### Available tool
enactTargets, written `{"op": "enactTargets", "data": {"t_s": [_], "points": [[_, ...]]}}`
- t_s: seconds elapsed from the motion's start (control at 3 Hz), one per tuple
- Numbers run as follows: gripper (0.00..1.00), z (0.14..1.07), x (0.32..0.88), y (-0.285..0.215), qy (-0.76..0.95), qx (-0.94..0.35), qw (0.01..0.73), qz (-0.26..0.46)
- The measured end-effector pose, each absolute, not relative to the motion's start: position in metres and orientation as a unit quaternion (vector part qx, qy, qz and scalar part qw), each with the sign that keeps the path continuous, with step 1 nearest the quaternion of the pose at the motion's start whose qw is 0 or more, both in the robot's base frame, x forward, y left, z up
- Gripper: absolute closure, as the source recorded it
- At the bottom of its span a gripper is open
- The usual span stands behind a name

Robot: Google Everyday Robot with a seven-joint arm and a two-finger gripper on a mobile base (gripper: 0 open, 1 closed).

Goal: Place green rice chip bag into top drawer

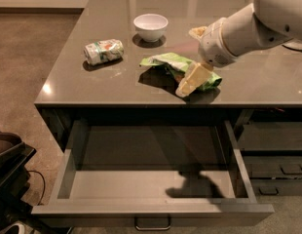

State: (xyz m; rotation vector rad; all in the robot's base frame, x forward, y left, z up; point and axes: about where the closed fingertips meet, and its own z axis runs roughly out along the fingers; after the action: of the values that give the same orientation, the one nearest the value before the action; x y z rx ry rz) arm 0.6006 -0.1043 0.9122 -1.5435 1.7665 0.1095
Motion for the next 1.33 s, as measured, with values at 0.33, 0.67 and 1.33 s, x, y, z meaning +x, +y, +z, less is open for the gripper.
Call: {"op": "enactTargets", "data": {"t_s": [0.33, 0.67, 1.33], "points": [[0.00, 0.910, 0.605, -0.109, 0.686, -0.619, 0.382, 0.027], [0.00, 0.899, 0.603, -0.115, 0.687, -0.626, 0.367, 0.022], [0.19, 0.867, 0.596, -0.127, 0.703, -0.630, 0.330, 0.023]]}}
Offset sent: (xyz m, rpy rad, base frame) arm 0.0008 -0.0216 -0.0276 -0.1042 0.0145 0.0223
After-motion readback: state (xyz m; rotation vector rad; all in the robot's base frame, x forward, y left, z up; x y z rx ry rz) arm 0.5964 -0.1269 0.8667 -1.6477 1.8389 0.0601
